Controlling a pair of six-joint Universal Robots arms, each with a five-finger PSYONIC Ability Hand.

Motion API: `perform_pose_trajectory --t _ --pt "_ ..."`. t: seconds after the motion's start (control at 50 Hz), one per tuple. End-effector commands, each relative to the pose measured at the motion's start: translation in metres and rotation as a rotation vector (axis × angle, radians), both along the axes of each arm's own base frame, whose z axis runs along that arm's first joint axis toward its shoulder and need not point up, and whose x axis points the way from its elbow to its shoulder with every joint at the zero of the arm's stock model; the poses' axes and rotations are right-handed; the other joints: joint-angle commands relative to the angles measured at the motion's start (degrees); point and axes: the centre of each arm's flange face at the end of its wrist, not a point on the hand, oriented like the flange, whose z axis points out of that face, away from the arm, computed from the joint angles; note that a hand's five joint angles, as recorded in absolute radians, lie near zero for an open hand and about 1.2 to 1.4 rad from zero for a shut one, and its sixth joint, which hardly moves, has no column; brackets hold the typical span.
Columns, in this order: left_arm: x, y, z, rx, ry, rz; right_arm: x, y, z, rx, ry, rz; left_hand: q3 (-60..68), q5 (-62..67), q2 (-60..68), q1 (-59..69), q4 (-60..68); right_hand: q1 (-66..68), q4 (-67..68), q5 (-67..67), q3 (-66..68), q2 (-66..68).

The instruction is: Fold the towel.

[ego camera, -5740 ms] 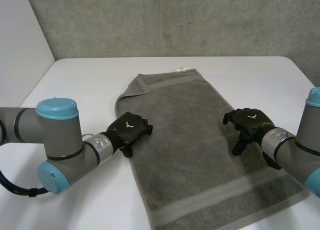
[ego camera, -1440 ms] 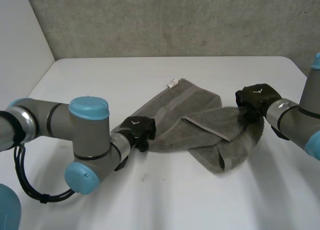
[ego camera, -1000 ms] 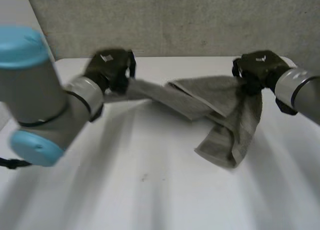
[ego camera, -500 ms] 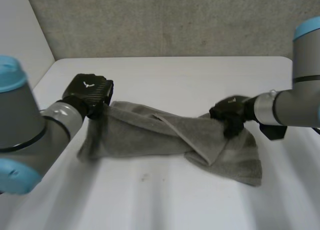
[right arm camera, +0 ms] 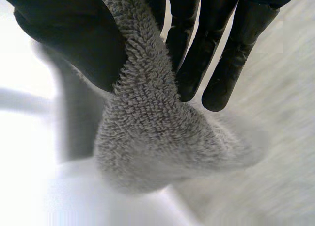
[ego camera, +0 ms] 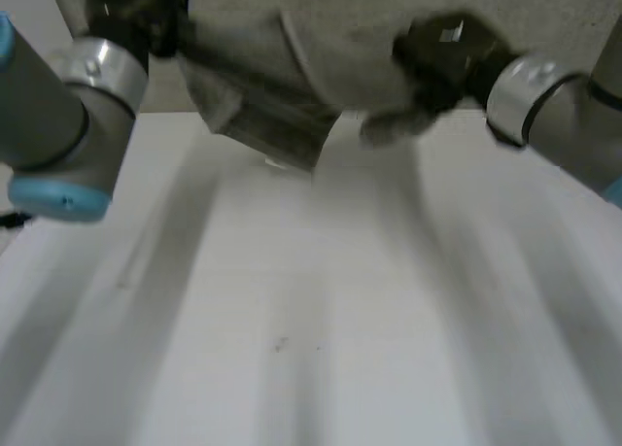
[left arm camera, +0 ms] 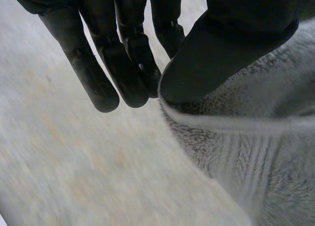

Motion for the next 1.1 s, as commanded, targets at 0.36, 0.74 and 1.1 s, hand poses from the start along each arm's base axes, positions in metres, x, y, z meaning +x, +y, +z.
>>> perform_pose_trajectory --t 0.36,0.74,1.1 --pt "0.007 0.043 -0.157 0.421 -0.188 -0.074 -0.026 -0.018 -0.116 0.342 0.318 -0.129 10.35 10.63 10.29 12.17 10.24 -33.71 -47.31 -45.51 -47.04 -46.26" --pt "0.011 0.031 -0.160 0.421 -0.183 -0.045 -0.041 0.091 -0.104 0.252 0.034 -0.147 10.35 10.63 10.29 12.17 10.24 -24.29 -37.89 -36.09 -37.62 -36.84" --pt "0.015 0.024 -0.166 0.436 -0.181 -0.026 -0.007 0.129 -0.160 0.338 0.121 -0.019 10.35 10.63 10.29 12.17 10.24 -25.11 -38.71 -36.90 -38.44 -37.66"
